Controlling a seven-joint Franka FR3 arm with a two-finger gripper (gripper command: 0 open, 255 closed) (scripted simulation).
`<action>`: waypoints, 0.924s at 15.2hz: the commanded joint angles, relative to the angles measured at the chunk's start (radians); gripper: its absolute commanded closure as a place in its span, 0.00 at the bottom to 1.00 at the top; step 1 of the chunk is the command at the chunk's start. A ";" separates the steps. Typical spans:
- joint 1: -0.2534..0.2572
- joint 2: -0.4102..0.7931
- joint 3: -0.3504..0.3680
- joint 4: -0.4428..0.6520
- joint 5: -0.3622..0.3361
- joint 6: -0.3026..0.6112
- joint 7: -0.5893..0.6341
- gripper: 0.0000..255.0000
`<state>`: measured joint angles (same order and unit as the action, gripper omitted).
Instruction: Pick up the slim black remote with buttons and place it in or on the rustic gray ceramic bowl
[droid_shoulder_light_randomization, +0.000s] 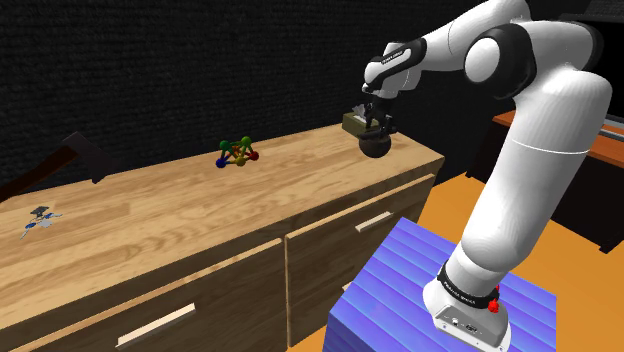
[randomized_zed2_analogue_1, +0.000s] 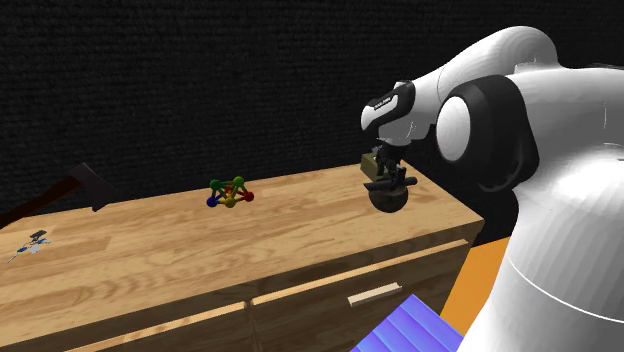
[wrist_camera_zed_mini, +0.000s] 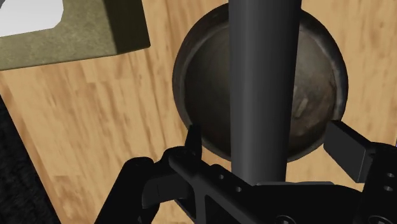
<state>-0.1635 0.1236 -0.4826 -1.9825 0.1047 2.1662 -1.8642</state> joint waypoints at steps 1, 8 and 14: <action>0.000 0.000 0.000 0.000 0.000 0.000 0.000 0.00; 0.005 -0.056 -0.004 0.066 -0.036 -0.115 0.024 0.00; 0.005 -0.056 -0.004 0.066 -0.036 -0.115 0.024 0.00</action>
